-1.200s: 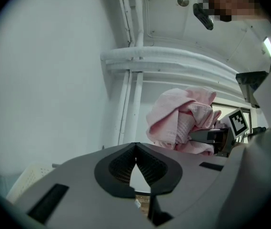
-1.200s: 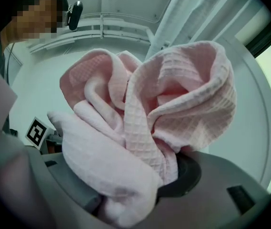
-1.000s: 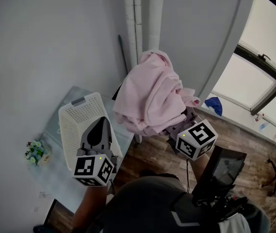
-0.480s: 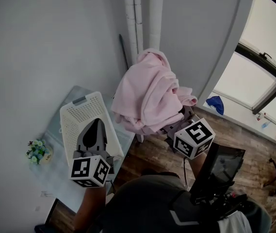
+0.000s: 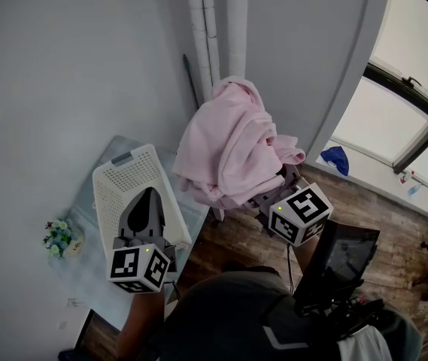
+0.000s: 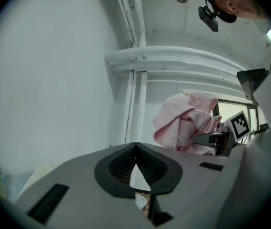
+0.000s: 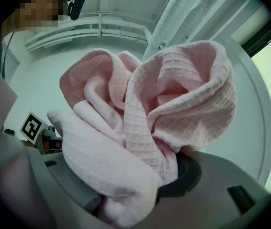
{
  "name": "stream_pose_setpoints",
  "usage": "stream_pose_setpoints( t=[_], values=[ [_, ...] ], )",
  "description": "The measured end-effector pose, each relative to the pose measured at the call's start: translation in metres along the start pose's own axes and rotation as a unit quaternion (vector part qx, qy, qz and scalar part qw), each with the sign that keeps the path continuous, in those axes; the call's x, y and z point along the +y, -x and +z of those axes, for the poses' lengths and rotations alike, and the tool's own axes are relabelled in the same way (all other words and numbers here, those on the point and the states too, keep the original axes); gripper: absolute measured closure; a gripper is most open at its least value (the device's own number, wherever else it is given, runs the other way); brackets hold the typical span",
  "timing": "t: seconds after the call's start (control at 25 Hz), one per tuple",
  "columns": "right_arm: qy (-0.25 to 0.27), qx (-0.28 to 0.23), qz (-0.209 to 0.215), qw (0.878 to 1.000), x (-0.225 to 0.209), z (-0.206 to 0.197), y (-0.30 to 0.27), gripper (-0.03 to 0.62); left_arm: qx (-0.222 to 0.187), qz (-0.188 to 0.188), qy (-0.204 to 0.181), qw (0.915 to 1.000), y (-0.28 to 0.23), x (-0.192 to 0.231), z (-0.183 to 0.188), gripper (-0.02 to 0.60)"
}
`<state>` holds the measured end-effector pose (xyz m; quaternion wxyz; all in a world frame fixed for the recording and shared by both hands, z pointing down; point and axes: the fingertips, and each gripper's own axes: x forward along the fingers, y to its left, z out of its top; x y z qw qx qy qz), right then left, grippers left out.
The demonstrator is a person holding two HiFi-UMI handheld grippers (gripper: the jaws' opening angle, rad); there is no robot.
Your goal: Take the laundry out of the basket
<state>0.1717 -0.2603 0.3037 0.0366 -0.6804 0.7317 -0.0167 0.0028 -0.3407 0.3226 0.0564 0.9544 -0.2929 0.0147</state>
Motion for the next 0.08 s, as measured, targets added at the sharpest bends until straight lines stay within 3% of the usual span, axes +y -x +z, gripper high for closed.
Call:
stream_pose_setpoints(
  t=[0.08],
  values=[
    [0.004, 0.001, 0.002, 1.0, -0.0009, 0.0007, -0.0009, 0.304, -0.001, 0.001, 0.002, 1.0, 0.0003, -0.0005, -0.001, 0.572]
  ],
)
